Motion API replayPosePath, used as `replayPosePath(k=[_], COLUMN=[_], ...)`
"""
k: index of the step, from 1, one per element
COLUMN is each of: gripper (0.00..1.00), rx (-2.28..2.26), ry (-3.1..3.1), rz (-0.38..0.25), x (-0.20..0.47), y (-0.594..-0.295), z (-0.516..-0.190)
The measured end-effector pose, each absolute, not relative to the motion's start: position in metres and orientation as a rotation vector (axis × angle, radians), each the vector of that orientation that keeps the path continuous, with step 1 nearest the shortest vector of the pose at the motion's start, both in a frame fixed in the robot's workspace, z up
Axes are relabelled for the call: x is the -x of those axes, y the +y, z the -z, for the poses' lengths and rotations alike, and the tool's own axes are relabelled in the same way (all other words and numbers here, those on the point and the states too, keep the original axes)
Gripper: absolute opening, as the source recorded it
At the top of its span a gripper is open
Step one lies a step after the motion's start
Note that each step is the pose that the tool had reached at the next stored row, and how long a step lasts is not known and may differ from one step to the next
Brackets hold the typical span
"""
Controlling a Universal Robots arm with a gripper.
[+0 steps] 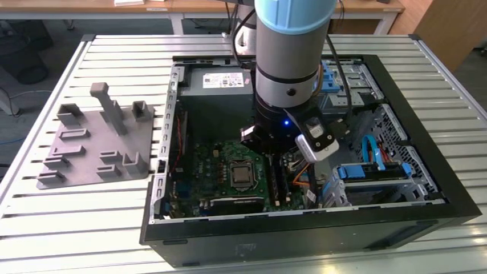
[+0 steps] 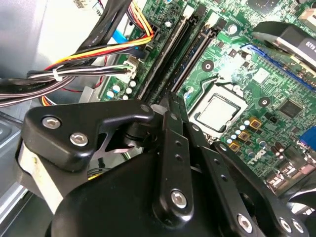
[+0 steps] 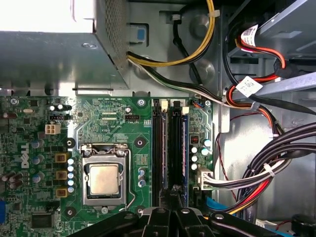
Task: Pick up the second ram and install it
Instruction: 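Insert the second ram into the second slot, then press down the second ram until it locks into place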
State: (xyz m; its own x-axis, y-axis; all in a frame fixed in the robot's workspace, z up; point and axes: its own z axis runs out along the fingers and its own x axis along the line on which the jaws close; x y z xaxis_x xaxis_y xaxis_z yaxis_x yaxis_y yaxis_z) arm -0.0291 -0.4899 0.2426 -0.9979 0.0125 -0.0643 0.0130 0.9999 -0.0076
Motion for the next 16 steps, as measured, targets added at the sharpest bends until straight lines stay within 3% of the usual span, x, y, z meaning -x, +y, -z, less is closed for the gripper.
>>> replayPosePath(k=[12, 16], gripper=[0.1, 0.1], rx=[-0.02, -0.019], ry=[3.078, 3.078], rz=[0.012, 0.012], x=[0.029, 0.029], y=[-0.49, -0.477], z=[-0.242, -0.239])
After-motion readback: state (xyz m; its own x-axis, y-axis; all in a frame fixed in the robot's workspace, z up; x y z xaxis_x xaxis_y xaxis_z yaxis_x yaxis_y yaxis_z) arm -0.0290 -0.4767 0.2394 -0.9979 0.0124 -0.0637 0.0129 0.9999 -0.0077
